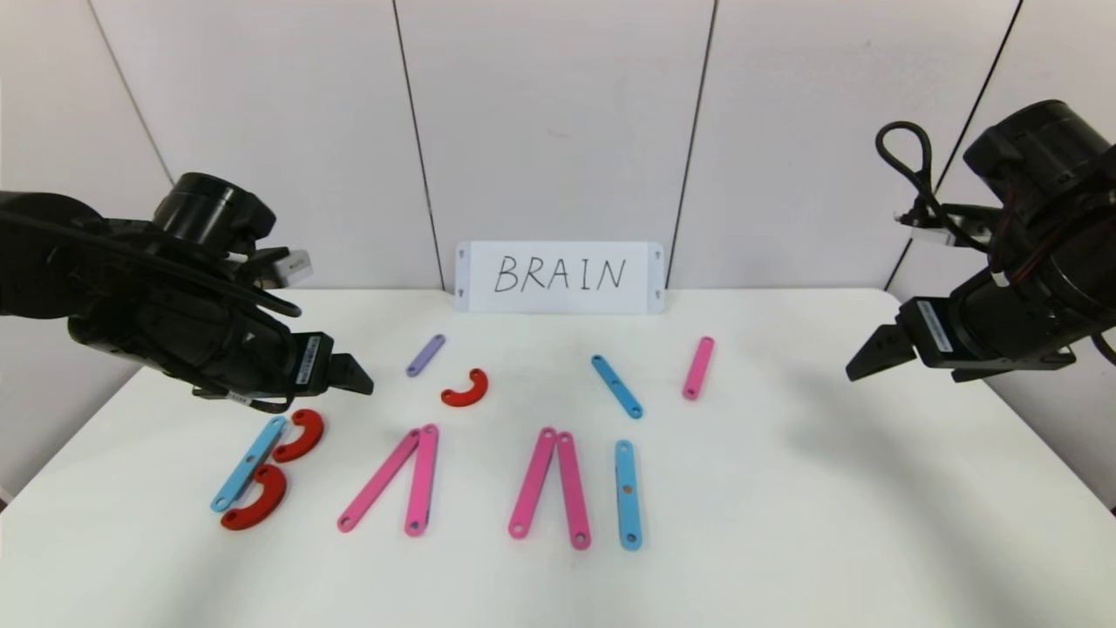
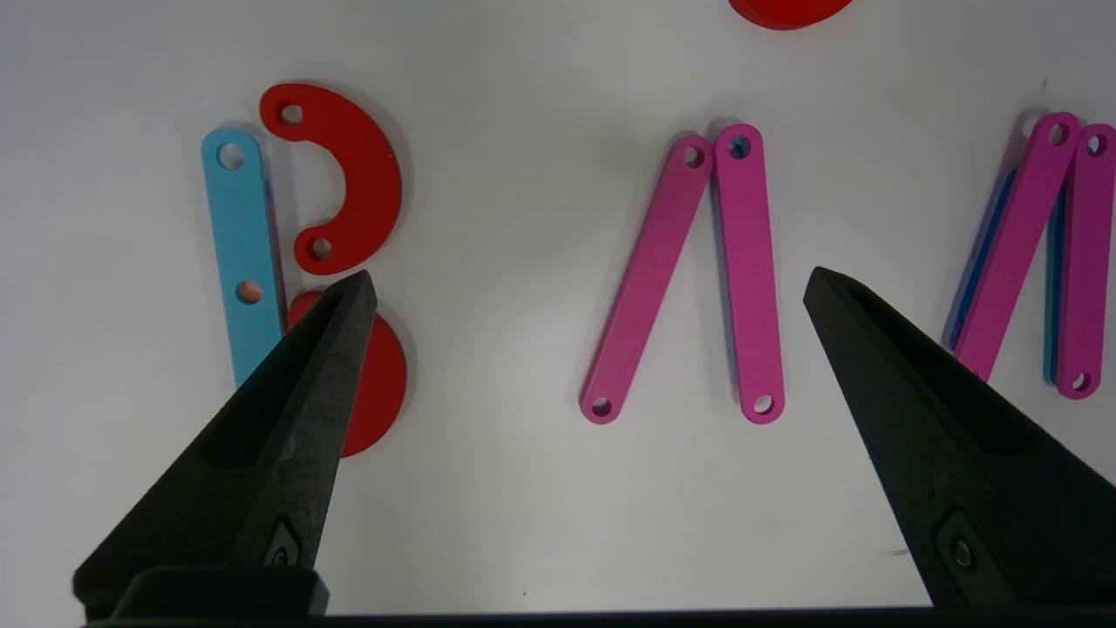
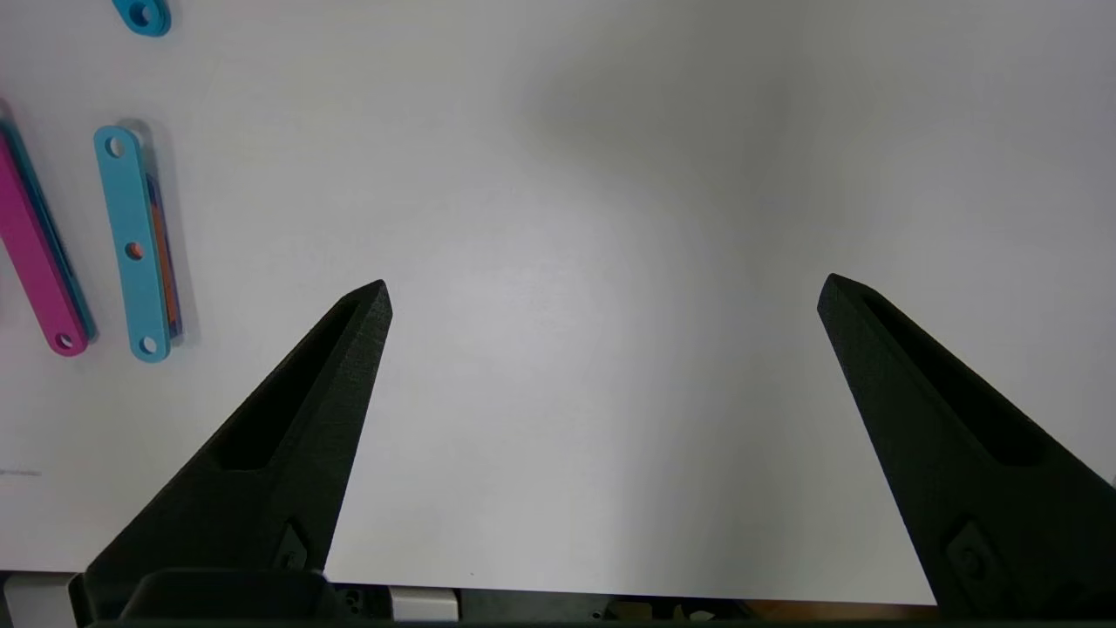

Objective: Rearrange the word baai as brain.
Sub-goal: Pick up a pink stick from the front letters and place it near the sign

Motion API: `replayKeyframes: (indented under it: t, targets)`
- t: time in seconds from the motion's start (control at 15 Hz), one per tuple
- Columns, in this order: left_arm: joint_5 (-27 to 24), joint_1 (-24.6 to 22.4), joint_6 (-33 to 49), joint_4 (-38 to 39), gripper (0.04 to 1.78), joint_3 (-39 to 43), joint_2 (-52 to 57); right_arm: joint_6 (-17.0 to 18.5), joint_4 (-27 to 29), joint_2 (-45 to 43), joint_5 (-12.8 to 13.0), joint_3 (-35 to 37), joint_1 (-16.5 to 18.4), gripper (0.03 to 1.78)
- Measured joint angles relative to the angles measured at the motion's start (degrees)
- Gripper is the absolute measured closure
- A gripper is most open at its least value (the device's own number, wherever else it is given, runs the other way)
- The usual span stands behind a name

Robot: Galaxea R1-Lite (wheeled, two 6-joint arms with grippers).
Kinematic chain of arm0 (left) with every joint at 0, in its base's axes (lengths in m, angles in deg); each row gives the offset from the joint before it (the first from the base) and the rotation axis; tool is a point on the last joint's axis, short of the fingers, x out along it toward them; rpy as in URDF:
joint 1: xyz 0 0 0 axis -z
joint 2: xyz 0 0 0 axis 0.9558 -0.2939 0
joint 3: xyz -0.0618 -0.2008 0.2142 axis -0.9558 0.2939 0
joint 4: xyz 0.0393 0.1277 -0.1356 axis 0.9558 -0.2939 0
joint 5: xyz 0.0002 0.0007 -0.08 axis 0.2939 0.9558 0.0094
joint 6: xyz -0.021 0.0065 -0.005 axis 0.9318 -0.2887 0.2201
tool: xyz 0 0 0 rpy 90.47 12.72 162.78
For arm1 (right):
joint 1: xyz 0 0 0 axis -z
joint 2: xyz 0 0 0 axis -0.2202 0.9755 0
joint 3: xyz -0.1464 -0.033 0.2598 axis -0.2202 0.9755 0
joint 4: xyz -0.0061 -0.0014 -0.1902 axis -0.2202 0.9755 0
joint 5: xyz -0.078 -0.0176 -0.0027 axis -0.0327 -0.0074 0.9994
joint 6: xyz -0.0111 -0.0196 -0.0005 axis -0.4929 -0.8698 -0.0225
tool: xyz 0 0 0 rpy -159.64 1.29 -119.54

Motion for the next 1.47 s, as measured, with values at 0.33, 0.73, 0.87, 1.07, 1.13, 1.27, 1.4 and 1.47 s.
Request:
replayKeyframes:
  t: [0.33, 0.73, 0.87, 1.07, 1.13, 1.27, 1.4, 1.47]
  targets:
    - [0.12, 0.57, -0.34, -0.79, 0.1, 0.38, 0.02, 0.07, -0.05, 1.17, -0.3, 0.22, -0.77, 0.1]
    - [0.69, 2.47, -0.67, -0.22, 0.1, 6.06, 3.23, 0.09, -0.06, 1.39, -0.71, 0.48, -1.51, 0.1]
    - [0.76, 3.0, -0.76, -0.2, 0.1, 6.91, 3.34, 0.07, -0.15, 1.52, -0.9, 1.28, -2.65, 0.1]
    - [0.69, 3.36, -0.8, -0.2, 0.1, 7.19, 2.34, -0.09, -0.13, 2.49, -0.83, 1.6, -3.02, 0.1]
    - [0.76, 3.5, -0.76, -0.18, 0.1, 7.24, 1.83, -0.11, -0.17, 3.18, -0.83, 1.55, -3.13, 0.1]
    - [0.84, 4.24, -0.76, -0.11, 0.1, 7.25, 0.83, -0.11, -0.2, 4.45, -0.55, 1.35, -3.41, 0.1]
    - [0.83, 4.52, -0.74, -0.13, 0.1, 7.28, 0.2, -0.09, -0.15, 4.96, -0.33, 1.33, -3.5, 0.1]
    - [0.83, 4.91, -0.74, -0.13, 0.1, 7.33, -0.13, -0.04, -0.15, 5.11, -0.3, 1.3, -3.58, 0.1]
